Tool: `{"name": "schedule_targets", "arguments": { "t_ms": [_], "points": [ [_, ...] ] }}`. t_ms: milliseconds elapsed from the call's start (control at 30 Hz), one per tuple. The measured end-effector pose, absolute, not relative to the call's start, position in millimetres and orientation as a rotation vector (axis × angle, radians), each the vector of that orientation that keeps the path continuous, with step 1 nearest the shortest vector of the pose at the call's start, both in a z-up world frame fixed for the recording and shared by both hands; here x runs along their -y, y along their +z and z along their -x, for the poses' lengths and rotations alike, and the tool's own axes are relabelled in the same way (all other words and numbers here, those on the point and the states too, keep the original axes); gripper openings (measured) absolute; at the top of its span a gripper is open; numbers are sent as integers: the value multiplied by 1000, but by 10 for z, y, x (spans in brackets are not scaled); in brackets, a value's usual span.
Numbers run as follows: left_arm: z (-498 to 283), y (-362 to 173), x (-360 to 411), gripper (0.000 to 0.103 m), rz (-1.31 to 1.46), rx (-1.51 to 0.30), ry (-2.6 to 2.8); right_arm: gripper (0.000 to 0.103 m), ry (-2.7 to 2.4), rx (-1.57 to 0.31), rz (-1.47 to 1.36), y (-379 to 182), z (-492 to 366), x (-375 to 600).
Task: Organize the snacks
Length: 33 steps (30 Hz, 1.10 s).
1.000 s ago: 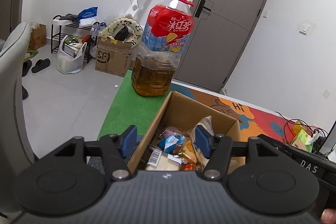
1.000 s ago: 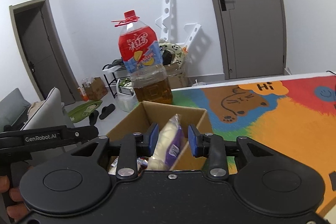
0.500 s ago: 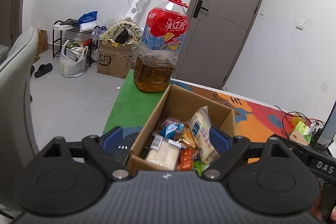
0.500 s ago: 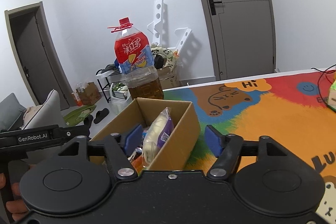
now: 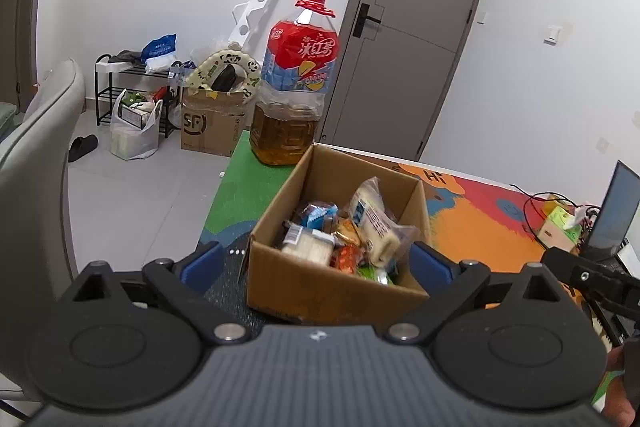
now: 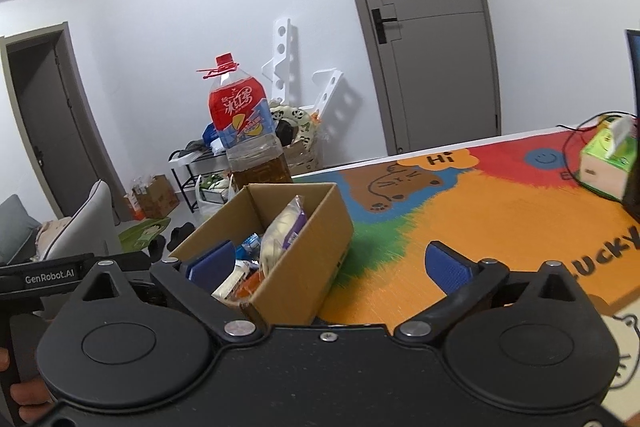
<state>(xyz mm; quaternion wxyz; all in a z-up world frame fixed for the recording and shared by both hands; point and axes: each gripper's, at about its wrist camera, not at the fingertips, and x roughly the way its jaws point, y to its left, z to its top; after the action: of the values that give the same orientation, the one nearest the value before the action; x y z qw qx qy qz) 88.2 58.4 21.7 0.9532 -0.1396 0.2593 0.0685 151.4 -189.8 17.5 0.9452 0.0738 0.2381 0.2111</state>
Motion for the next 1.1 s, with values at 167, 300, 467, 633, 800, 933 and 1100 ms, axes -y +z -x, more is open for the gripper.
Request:
{"name": "schedule_targets", "arguments": {
  "t_ms": [167,300,467,633,800,933,1100],
  "points": [
    [-700,250,-507,101,265,-514,96,103,425,-474,-140,230,-1290,1979],
    [-585,303,-443,102,260,-502,77,103,443,-460,-115,344,-1104,2037],
    [-431,343,-361,102,242,-494,60,103,460,-453,-100,452,-877,2162],
    [-262,309,-299,102,201,-506,63,103,483,-432,-90,495,-677,2321],
    [-100,302,-281,102,175,-503,70,103,459,-459,-97,460,-720,2413],
    [-1,349,-254,102,134,-486,52,103,442,-468,-121,427,-722,2481],
    [62,363,-219,102,104,-473,45,103,439,-462,-116,422,-669,2505]
  ]
}}
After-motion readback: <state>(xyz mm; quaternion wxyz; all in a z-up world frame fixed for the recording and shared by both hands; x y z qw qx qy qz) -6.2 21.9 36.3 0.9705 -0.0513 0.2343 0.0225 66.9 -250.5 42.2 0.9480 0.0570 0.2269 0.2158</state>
